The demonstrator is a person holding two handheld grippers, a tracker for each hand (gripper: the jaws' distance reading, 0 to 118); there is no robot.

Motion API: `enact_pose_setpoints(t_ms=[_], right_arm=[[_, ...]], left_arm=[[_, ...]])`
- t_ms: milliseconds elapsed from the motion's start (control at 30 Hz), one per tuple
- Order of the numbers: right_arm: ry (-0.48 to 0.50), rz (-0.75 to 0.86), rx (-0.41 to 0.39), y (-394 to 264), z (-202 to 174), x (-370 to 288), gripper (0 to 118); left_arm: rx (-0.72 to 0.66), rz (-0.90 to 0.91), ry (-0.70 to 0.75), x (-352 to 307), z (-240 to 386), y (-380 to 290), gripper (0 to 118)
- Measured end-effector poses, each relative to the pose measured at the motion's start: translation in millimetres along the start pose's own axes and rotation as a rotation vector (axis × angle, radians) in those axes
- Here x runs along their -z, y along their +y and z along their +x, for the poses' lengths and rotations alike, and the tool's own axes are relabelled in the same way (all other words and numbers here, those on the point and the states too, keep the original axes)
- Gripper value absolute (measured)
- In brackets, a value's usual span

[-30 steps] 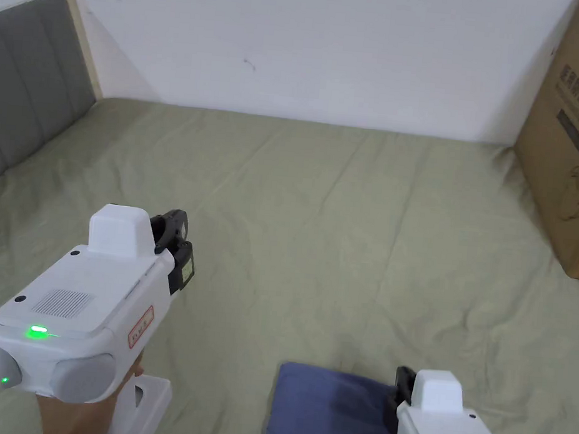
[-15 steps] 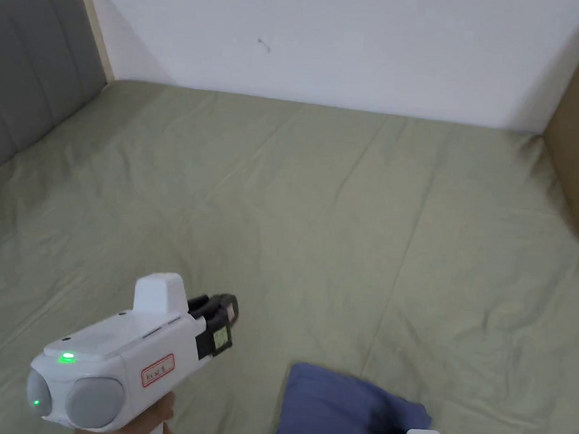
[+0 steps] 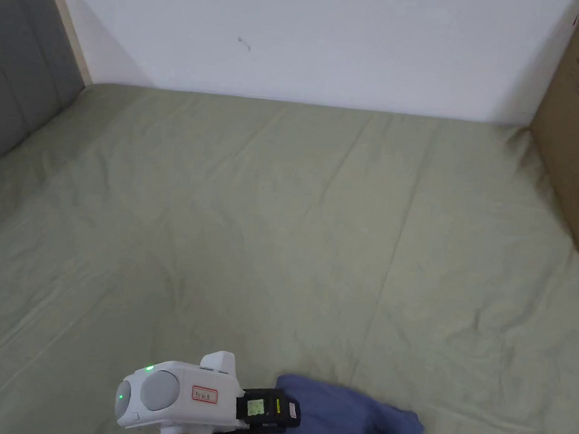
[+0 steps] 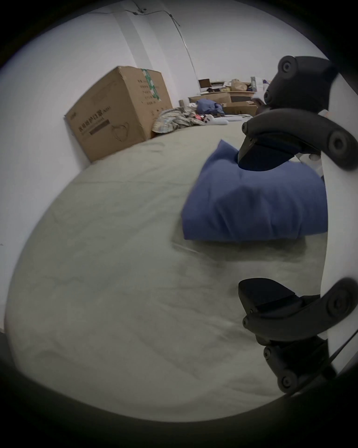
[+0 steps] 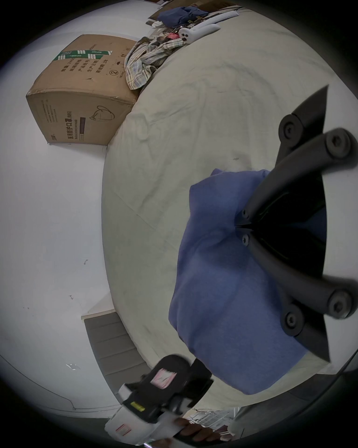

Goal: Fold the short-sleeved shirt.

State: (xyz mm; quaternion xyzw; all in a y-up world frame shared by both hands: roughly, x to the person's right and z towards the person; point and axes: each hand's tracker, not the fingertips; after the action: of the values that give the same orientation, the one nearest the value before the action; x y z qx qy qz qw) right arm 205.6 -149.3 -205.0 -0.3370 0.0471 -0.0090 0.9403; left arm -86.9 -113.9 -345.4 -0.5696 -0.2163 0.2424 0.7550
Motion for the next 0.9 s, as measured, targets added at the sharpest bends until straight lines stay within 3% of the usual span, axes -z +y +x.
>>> enact_pose_setpoints(t_ms=[100, 200, 233, 333, 433, 633, 767, 900], right_arm=[[-0.002, 0.002, 0.004, -0.6, -0.3, -0.2, 1], [-0.004, 0.004, 0.008, -1.4, 0.4, 0.3, 1], [-0.004, 0.004, 0.008, -1.4, 0.4, 0.3, 1], [-0.004, 0.003, 0.009, -1.5, 0.5, 0.2, 1], [-0.003, -0.001, 0.017, -0.3, 1.1, 0.0, 1], [0.017, -0.031, 0.057, 22.3, 4.2, -12.7, 1], [0.021, 0.097, 0.044, 54.0, -2.6, -38.9, 1], [0.014, 0.175, -0.007, 86.9, -11.0, -57.3, 1]], left_arm=[[0.057, -0.039, -0.015, 11.3, -2.9, 0.9, 90], [0.097, -0.033, -0.063, 6.4, 6.3, -3.0, 70], [0.09, -0.039, -0.08, 6.8, 5.1, -2.0, 57], [0.057, -0.06, -0.113, 10.8, 1.7, -2.5, 46], [0.075, -0.047, -0.108, 12.4, -1.8, -4.3, 23], [0.178, -0.015, -0.035, 0.1, 16.4, -3.8, 19], [0.187, -0.005, -0.047, -23.8, 27.7, 8.2, 17], [0.273, 0.048, 0.046, -63.7, 2.1, 36.4, 17]])
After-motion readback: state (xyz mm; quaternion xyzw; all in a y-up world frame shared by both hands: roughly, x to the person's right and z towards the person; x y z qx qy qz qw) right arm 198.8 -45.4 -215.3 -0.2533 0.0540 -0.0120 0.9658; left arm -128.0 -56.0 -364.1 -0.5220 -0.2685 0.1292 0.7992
